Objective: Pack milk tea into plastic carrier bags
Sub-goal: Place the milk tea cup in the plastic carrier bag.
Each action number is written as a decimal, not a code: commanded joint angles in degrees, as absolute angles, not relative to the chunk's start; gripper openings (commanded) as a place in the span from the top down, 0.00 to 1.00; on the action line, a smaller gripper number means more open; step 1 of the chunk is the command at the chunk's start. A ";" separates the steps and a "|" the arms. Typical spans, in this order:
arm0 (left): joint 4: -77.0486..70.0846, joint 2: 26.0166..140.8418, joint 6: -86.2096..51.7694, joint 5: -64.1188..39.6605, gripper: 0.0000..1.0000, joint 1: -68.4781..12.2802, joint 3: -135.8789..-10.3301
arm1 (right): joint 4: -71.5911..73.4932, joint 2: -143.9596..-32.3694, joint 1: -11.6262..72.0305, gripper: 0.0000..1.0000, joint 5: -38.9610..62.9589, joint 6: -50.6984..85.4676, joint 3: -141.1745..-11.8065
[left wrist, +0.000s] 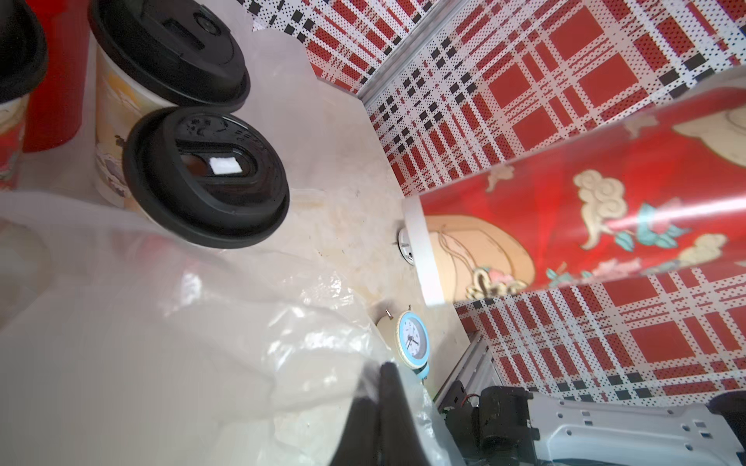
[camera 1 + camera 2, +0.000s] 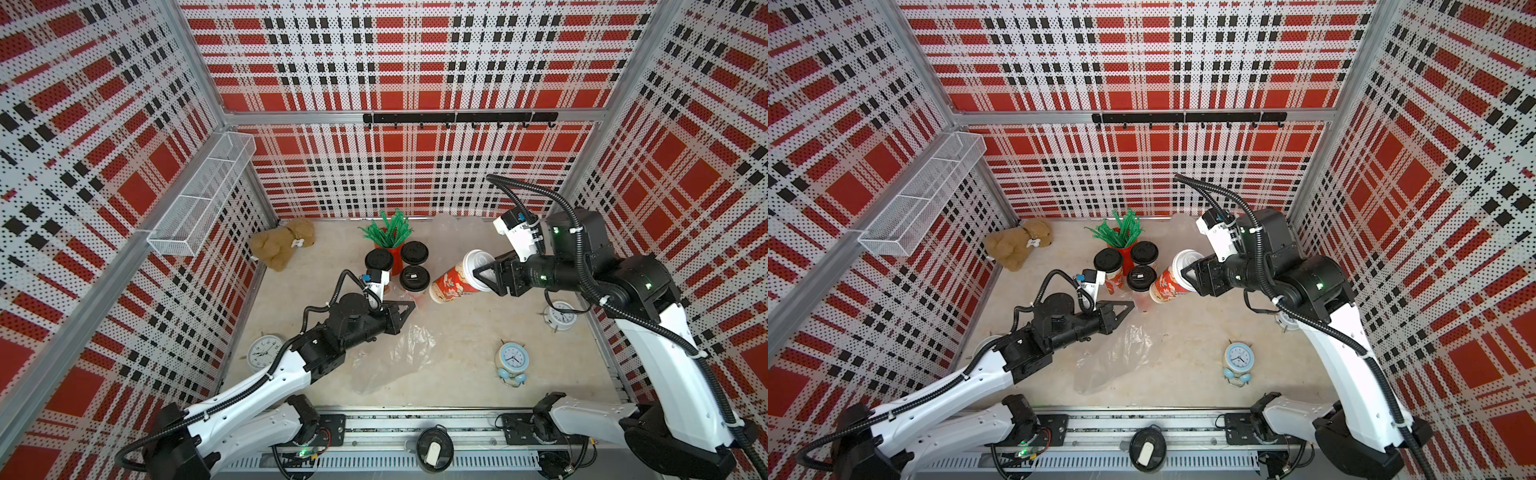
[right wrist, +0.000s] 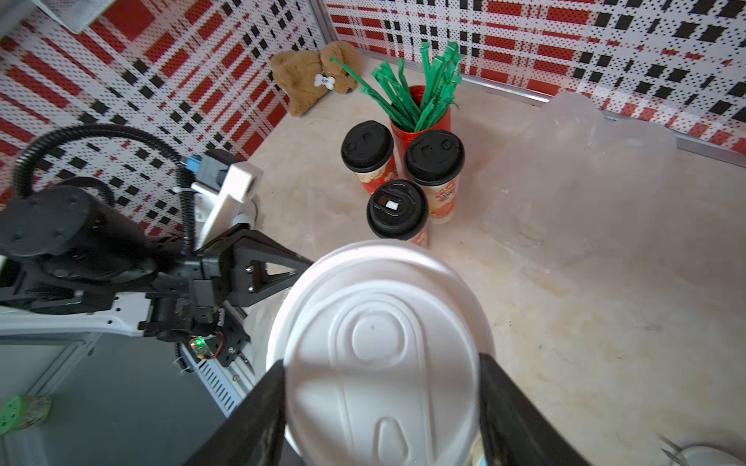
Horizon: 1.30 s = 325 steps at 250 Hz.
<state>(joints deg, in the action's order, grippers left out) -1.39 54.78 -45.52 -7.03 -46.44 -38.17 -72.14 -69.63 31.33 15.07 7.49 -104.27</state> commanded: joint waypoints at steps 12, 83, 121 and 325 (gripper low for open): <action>-5.76 54.19 -46.24 -4.44 1.00 -46.76 -37.29 | -68.60 -67.69 31.88 0.53 21.26 10.34 -101.37; -8.67 52.53 -45.92 -2.89 1.00 -46.94 -35.57 | -63.95 -65.22 32.80 0.54 24.42 13.76 -94.62; -10.22 50.88 -46.27 -1.34 1.00 -47.11 -34.00 | -62.79 -65.10 34.48 0.55 25.01 15.17 -92.66; -25.24 45.67 -51.17 11.99 1.00 -52.59 -24.17 | -54.23 -65.82 43.09 0.58 21.68 20.86 -82.36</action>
<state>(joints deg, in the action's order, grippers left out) -20.69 46.98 -49.17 7.07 -51.29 -25.80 -59.70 -66.37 41.95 23.29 19.35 -84.14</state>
